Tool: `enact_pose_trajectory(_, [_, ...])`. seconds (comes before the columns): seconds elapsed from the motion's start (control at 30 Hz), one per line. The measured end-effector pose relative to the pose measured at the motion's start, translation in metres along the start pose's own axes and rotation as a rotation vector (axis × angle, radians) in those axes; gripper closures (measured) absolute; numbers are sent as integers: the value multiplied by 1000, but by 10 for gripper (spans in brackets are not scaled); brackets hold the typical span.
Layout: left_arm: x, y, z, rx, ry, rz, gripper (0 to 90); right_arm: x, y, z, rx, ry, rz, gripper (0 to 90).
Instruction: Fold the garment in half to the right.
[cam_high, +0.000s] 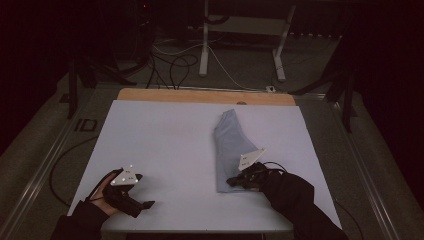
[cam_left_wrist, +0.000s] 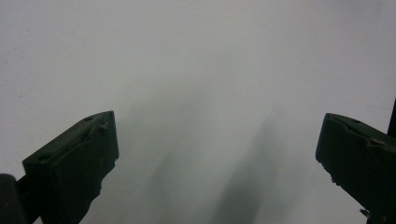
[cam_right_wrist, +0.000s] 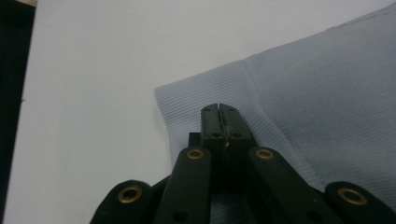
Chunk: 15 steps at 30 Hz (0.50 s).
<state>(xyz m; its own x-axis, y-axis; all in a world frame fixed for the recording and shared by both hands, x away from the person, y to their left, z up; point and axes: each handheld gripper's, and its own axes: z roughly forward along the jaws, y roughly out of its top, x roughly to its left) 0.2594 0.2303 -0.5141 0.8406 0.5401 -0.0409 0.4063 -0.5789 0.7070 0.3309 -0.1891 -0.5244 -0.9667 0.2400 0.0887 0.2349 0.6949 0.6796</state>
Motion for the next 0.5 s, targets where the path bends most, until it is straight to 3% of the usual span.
enact_pose_trajectory(0.5, [0, -1, 0, 1, 1, 1, 4, 6, -2, -1, 5, 36, -9, 900])
